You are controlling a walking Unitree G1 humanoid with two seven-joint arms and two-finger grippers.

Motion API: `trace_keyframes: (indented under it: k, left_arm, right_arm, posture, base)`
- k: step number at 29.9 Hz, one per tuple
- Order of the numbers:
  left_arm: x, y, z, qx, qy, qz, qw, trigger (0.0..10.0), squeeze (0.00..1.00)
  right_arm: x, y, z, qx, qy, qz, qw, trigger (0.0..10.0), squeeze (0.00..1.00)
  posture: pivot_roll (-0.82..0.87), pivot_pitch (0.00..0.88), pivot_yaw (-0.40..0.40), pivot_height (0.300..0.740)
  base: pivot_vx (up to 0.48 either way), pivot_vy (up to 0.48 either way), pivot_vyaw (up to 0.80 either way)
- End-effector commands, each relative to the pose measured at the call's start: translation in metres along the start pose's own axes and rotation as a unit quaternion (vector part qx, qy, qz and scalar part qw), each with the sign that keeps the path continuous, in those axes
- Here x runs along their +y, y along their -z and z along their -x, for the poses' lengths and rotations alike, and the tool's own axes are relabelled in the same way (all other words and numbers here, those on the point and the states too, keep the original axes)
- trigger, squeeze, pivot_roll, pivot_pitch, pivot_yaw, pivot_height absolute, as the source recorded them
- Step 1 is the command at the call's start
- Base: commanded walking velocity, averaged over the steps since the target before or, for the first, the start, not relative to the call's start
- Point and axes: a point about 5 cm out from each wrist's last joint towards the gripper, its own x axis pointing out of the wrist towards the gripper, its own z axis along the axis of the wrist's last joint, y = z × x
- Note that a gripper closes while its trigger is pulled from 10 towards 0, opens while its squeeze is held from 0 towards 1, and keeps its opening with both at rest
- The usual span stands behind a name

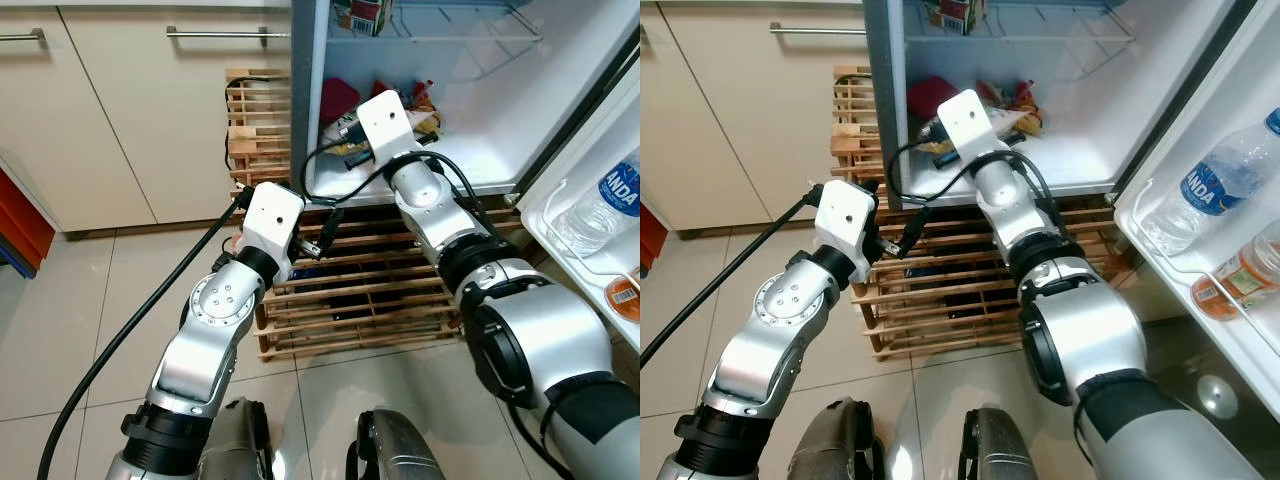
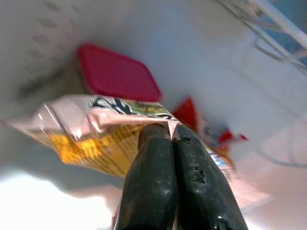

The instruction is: Restocking fridge

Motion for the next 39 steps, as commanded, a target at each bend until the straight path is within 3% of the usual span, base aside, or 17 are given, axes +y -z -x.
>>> trace_keyframes:
  k: [1,8,9,11,15,16,21,25,26,28,29,31,32,33,34,38,39]
  left_arm:
    - [-0.005,0.001,-0.002,0.0,0.011,-0.006,1.0,10.0,0.0]
    - [-0.006,0.0,-0.005,-0.002,0.015,-0.007,1.0,10.0,0.0]
    - [-0.006,0.0,-0.005,-0.002,0.015,-0.008,1.0,10.0,0.0]
    - [-0.005,0.0,-0.005,-0.002,0.015,-0.008,1.0,10.0,0.0]
    - [-0.007,0.0,-0.006,-0.002,0.017,-0.008,1.0,10.0,0.0]
    - [-0.007,0.0,-0.006,-0.002,0.017,-0.008,1.0,10.0,0.0]
    - [-0.007,-0.002,-0.007,-0.006,0.015,-0.007,1.0,10.0,0.0]
    - [-0.007,-0.002,-0.006,-0.006,0.012,-0.002,1.0,10.0,0.0]
    - [-0.007,-0.002,-0.006,-0.006,0.012,-0.002,1.0,10.0,0.0]
    - [-0.008,-0.002,-0.005,-0.006,0.011,-0.001,1.0,10.0,0.0]
    - [-0.008,-0.002,-0.005,-0.006,0.011,-0.001,1.0,10.0,0.0]
    - [-0.008,-0.002,-0.005,-0.006,0.009,0.0,1.0,10.0,0.0]
    - [-0.008,-0.002,-0.005,-0.006,0.009,0.0,1.0,10.0,0.0]
    - [-0.007,-0.002,-0.005,-0.006,0.007,0.002,1.0,10.0,0.0]
    - [-0.007,-0.002,-0.006,-0.006,0.006,0.003,1.0,10.0,0.0]
    - [-0.007,-0.003,-0.006,-0.007,0.005,0.004,1.0,10.0,0.0]
    - [-0.007,-0.002,-0.006,-0.007,0.005,0.004,1.0,10.0,0.0]
  right_arm:
    - [-0.01,0.001,0.0,-0.004,0.02,0.002,1.0,0.0,0.0]
    - [-0.028,-0.003,-0.001,-0.002,0.052,-0.014,0.999,0.0,0.0]
    - [-0.031,-0.003,-0.002,0.001,0.058,-0.032,0.998,0.0,0.0]
    - [-0.037,-0.001,-0.002,0.019,0.072,-0.115,0.991,0.0,0.0]
    - [-0.044,0.005,-0.003,0.054,0.083,-0.29,0.952,0.0,0.0]
    - [-0.044,0.005,-0.003,0.054,0.083,-0.29,0.952,0.0,0.0]
    - [-0.043,-0.003,-0.007,0.076,0.047,-0.434,0.896,0.0,0.0]
    - [-0.046,-0.013,-0.01,0.081,0.026,-0.498,0.863,0.0,0.0]
    - [-0.046,-0.013,-0.01,0.081,0.026,-0.498,0.863,0.0,0.0]
    - [-0.054,-0.021,-0.012,0.074,0.028,-0.535,0.841,0.0,0.0]
    - [-0.054,-0.021,-0.012,0.074,0.028,-0.535,0.841,0.0,0.0]
    - [-0.06,-0.031,-0.014,0.063,0.025,-0.565,0.822,0.0,0.0]
    - [-0.06,-0.031,-0.014,0.063,0.025,-0.565,0.822,0.0,0.0]
    - [-0.064,-0.036,-0.014,0.059,0.027,-0.589,0.806,0.0,0.0]
    - [-0.065,-0.038,-0.015,0.058,0.028,-0.599,0.798,0.0,0.0]
    - [-0.078,-0.041,-0.014,0.045,0.053,-0.608,0.791,0.0,0.0]
    - [-0.086,-0.041,-0.013,0.036,0.075,-0.616,0.784,0.0,0.0]
  posture:
    - [0.01,0.084,-0.077,0.675]
    - [0.01,0.075,-0.074,0.675]
    - [0.01,0.074,-0.075,0.675]
    - [0.0,0.073,-0.077,0.675]
    - [0.01,0.069,-0.08,0.675]
    - [0.01,0.069,-0.08,0.675]
    - [0.01,0.074,-0.088,0.675]
    - [0.01,0.078,-0.094,0.675]
    - [0.01,0.078,-0.094,0.675]
    - [0.01,0.08,-0.099,0.675]
    - [0.01,0.08,-0.099,0.675]
    - [0.01,0.08,-0.099,0.675]
    - [0.01,0.08,-0.099,0.675]
    - [0.01,0.081,-0.102,0.675]
    - [0.01,0.081,-0.102,0.675]
    - [0.0,0.081,-0.104,0.675]
    - [0.0,0.081,-0.109,0.675]
  base:
    - [0.0,0.0,0.0]
    - [0.0,0.0,0.0]
    - [0.0,0.0,0.0]
    - [0.0,0.0,0.0]
    - [0.0,0.0,0.0]
    - [0.0,0.0,0.0]
    - [0.0,0.0,0.0]
    - [0.0,0.0,0.0]
    - [0.0,0.0,0.0]
    - [0.0,0.0,0.0]
    - [0.0,0.0,0.0]
    - [0.0,0.0,0.0]
    - [0.0,0.0,0.0]
    - [0.0,0.0,0.0]
    - [0.0,0.0,0.0]
    - [0.0,0.0,0.0]
    - [0.0,0.0,0.0]
